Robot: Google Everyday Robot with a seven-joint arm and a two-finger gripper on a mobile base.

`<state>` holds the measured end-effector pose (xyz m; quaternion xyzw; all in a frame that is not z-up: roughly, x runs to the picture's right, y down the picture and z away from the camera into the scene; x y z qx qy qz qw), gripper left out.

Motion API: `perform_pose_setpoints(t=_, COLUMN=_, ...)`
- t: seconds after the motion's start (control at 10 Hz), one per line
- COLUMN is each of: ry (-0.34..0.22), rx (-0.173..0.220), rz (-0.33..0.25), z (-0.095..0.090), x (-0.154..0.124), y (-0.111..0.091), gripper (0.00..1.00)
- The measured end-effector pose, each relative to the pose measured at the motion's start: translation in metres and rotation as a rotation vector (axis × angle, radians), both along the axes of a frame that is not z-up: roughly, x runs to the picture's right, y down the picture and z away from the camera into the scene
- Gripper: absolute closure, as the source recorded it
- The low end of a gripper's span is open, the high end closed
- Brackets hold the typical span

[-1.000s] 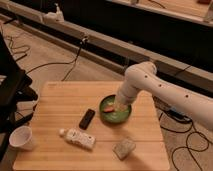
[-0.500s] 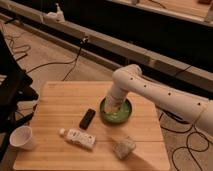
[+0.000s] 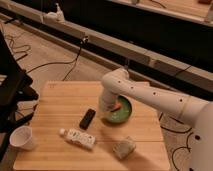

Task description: Push the eraser across the table

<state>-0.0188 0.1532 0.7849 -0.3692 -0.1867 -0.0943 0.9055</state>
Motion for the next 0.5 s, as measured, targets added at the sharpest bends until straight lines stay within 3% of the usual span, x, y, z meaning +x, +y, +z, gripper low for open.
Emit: perform_pose_setpoints(t=0.5, ry=-0.019, rx=-0.053, rz=-0.067, z=0.018, x=-0.022, y=0.029, gripper=1.00)
